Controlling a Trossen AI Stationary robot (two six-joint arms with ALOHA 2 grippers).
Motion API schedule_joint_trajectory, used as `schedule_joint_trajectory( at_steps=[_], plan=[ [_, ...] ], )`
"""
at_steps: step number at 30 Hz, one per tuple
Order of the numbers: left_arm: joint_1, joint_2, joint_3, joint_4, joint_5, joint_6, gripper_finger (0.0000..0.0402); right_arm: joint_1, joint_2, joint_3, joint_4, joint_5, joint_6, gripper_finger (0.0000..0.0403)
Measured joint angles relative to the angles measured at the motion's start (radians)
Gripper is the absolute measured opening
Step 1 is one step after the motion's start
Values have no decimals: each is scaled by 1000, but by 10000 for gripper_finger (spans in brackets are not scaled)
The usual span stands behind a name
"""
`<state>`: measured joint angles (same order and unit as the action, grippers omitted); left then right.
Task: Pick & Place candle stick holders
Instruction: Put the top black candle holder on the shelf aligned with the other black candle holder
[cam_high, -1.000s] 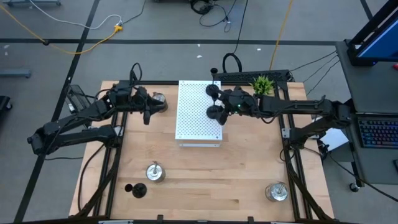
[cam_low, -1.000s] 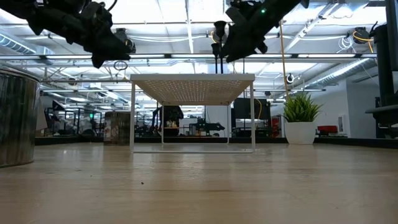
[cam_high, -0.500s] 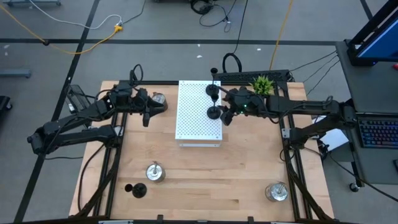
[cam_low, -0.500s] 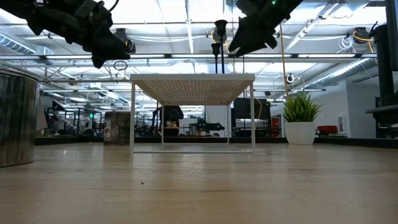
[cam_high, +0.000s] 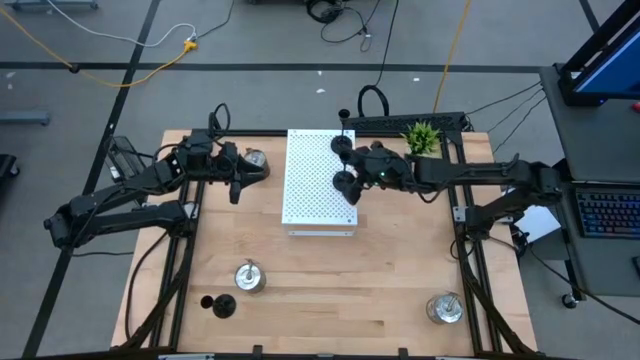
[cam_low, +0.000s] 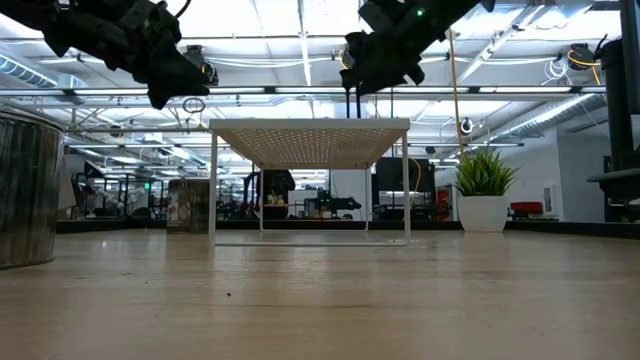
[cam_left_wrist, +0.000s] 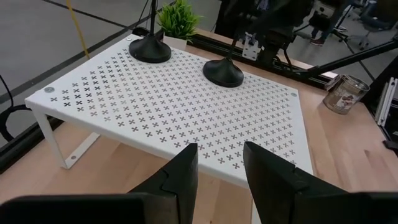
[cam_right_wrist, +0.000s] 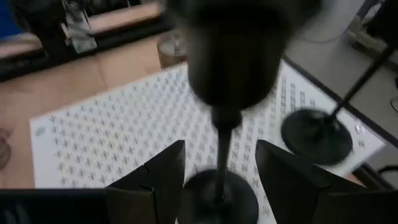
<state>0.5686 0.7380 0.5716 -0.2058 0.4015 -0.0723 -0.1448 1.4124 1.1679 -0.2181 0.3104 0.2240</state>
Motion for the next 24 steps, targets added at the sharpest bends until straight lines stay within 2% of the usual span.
schedule_joint_trajectory(
  at_steps=[6, 18, 24],
  plan=[
    [0, 0, 0, -1, 0, 0, 133, -17, 20, -2, 40, 2, -1, 167],
    [0, 0, 0, -2, 0, 8, 133, -19, 26, -1, 137, 0, -27, 38],
    [0, 0, 0, -3, 0, 8, 133, -19, 25, -1, 152, 0, -35, 12]
  ],
)
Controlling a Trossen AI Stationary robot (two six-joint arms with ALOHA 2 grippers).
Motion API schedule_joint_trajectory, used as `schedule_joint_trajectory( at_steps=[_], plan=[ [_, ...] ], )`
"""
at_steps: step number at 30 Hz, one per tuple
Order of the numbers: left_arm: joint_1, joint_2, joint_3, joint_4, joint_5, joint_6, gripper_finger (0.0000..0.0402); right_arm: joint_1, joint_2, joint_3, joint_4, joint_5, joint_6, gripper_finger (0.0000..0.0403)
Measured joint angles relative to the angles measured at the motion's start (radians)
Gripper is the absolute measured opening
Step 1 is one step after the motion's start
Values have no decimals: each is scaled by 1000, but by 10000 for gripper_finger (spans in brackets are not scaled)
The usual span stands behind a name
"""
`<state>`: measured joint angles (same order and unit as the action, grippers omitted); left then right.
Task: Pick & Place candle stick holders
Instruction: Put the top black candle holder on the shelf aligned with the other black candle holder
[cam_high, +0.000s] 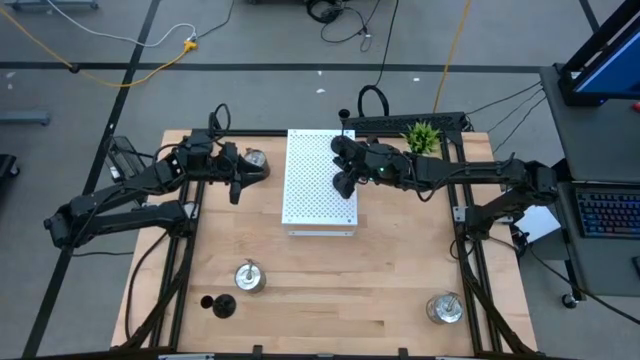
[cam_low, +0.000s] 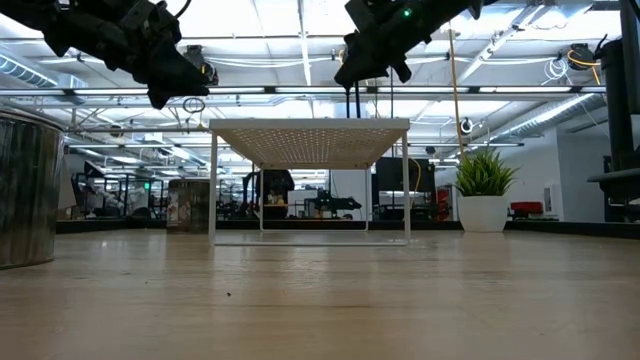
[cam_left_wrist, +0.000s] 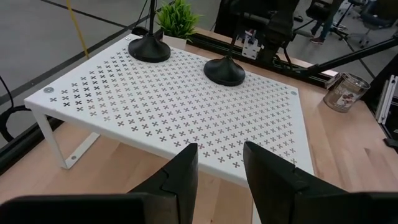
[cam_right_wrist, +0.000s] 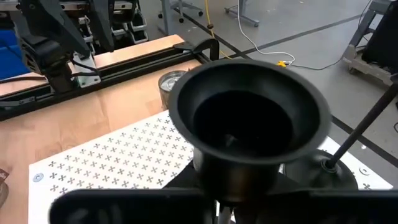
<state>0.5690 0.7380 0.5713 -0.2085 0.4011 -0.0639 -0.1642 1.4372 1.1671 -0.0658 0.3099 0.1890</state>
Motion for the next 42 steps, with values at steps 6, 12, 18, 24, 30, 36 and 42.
schedule_joint_trajectory(
  at_steps=[6, 12, 18, 24, 30, 36, 42],
  plan=[
    [0, 0, 0, 0, 0, 0, 133, 0, 0, 0, 43, 1, -2, 43],
    [0, 0, 0, 0, 0, 0, 133, 0, 0, 0, 40, 2, -15, 48],
    [0, 0, 0, 0, 0, 3, 133, 0, 0, 0, 40, 2, -20, 45],
    [0, 0, 0, 0, 0, 3, 133, 0, 0, 0, 38, 2, -29, 45],
    [0, 0, 0, -1, 0, 3, 133, 0, 0, 0, 31, 3, -41, 45],
    [0, 0, 0, -1, 0, 3, 133, 0, 0, 0, 31, 5, -48, 45],
    [0, 0, 0, -1, 0, 3, 133, 0, 0, 0, 31, 5, -52, 45]
  ],
)
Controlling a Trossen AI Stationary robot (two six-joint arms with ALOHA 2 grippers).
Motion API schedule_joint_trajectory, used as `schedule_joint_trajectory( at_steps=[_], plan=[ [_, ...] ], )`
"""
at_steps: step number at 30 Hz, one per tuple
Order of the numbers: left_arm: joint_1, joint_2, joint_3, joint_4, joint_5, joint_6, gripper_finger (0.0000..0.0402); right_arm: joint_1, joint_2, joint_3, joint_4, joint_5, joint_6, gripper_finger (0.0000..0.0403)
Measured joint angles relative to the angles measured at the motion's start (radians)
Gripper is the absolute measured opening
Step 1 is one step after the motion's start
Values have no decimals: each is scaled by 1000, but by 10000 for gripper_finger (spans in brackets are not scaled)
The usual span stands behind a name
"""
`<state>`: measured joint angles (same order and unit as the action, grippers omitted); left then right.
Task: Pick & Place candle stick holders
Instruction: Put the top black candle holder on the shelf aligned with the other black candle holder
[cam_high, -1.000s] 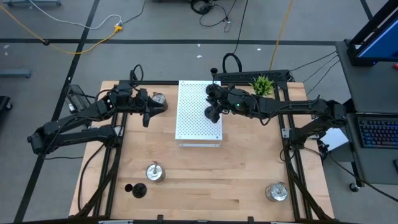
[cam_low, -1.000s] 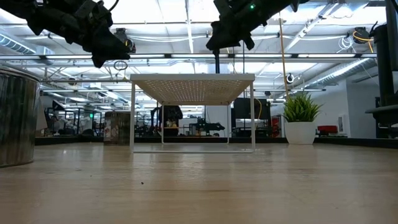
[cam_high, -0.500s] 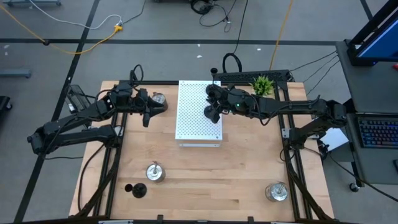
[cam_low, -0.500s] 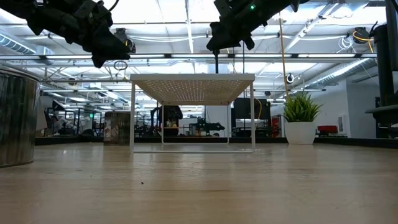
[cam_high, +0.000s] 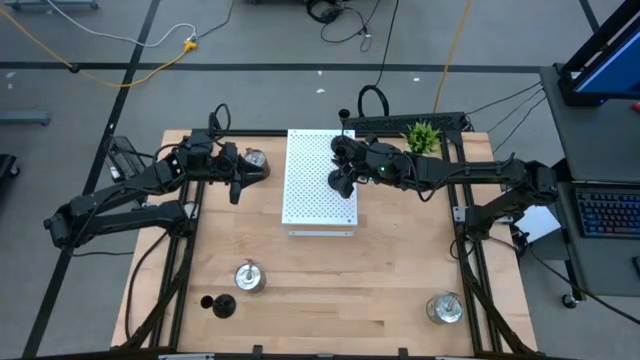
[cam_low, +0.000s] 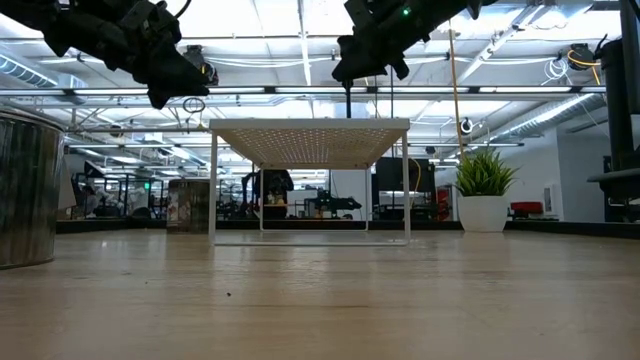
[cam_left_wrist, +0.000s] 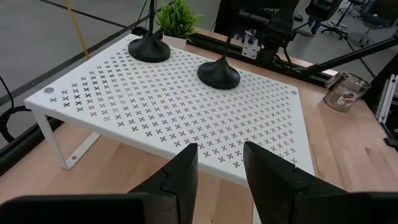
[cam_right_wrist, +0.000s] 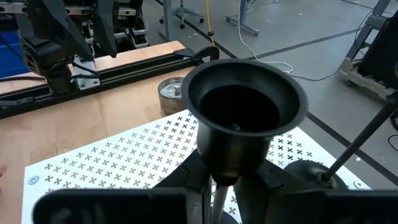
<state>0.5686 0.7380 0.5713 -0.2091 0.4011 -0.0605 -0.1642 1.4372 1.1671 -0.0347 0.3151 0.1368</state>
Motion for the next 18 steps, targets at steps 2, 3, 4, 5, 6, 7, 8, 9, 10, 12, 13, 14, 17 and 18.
schedule_joint_trajectory(
  at_steps=[2, 3, 4, 5, 6, 7, 8, 9, 10, 12, 13, 14, 17, 18],
  plan=[
    [0, 0, 0, 0, 0, 0, 133, 0, 0, 0, 0, -1, 0, 45],
    [0, 0, 0, 0, 0, 0, 133, 0, 0, 0, 0, -1, 0, 46],
    [0, 0, 0, 0, 0, 0, 133, 0, 0, 0, -1, -1, 0, 47],
    [0, 0, 0, 0, 0, 0, 133, 0, 0, 0, -4, -1, 0, 48],
    [0, 0, 0, 0, 0, 0, 133, 0, 0, 0, -7, -1, 0, 51],
    [0, 0, 0, 0, 0, 0, 133, 0, 0, 0, -13, -1, 0, 54],
    [0, 0, 0, 0, 0, 0, 133, 0, 0, 0, -19, -1, 0, 59],
    [0, 0, 0, 0, 0, 0, 133, 0, 0, 0, -27, -1, 4, 64],
    [0, 0, 0, 0, 0, 0, 133, 0, 0, 0, -33, -1, 11, 70],
    [0, 0, 0, 0, 0, 0, 133, 0, 0, 0, -49, -1, 25, 84],
    [0, 0, 0, 0, 0, 1, 133, 0, 0, 0, -57, -1, 30, 92],
    [0, 0, 0, 0, 0, 1, 133, 0, 0, 0, -61, -2, 31, 101],
    [0, 0, 0, 0, 0, 2, 133, 0, 0, 0, -65, -2, 33, 127],
    [0, 0, 0, 0, 0, 3, 133, 0, 0, 0, -67, -1, 33, 135]
  ],
)
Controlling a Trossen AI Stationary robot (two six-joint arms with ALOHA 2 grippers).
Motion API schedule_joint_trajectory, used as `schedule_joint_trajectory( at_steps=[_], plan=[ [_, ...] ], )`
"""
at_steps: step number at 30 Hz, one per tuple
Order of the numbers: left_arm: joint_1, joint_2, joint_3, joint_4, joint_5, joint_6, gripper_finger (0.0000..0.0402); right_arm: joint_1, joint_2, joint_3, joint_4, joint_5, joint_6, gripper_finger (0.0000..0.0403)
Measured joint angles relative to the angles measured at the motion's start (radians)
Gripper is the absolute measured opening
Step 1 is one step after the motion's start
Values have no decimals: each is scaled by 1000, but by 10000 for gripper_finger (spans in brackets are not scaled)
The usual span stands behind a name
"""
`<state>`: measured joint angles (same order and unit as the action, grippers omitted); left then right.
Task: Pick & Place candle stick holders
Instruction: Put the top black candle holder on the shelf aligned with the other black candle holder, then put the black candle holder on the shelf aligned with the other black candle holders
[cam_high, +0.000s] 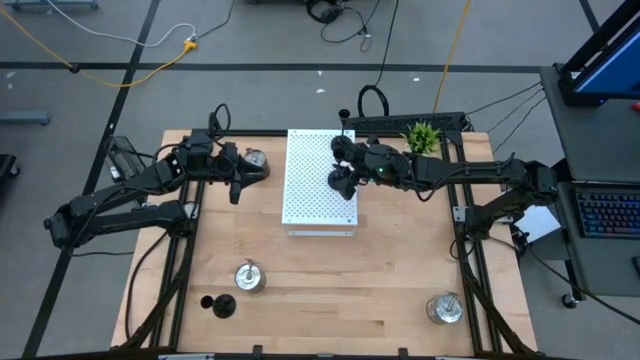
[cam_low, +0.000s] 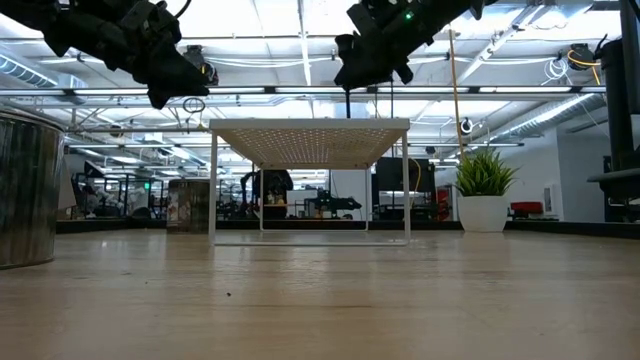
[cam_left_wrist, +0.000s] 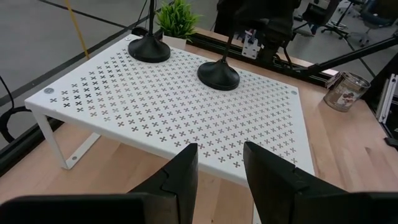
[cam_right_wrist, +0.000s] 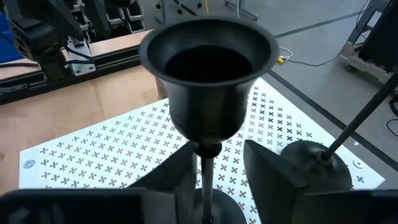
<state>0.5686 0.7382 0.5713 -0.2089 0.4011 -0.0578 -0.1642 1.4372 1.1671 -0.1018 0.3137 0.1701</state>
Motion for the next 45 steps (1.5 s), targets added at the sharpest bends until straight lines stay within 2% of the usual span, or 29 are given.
schedule_joint_trajectory(
  at_steps=[8, 23, 45],
  plan=[
    [0, 0, 0, 0, 0, 0, 133, 0, 0, 0, -59, -1, 1, 176],
    [0, 0, 0, 0, 0, 1, 133, 0, 0, 0, -84, 4, 1, 182],
    [0, 0, 0, 0, -1, 0, 134, 0, -11, 0, -242, -1, 37, 208]
  ],
)
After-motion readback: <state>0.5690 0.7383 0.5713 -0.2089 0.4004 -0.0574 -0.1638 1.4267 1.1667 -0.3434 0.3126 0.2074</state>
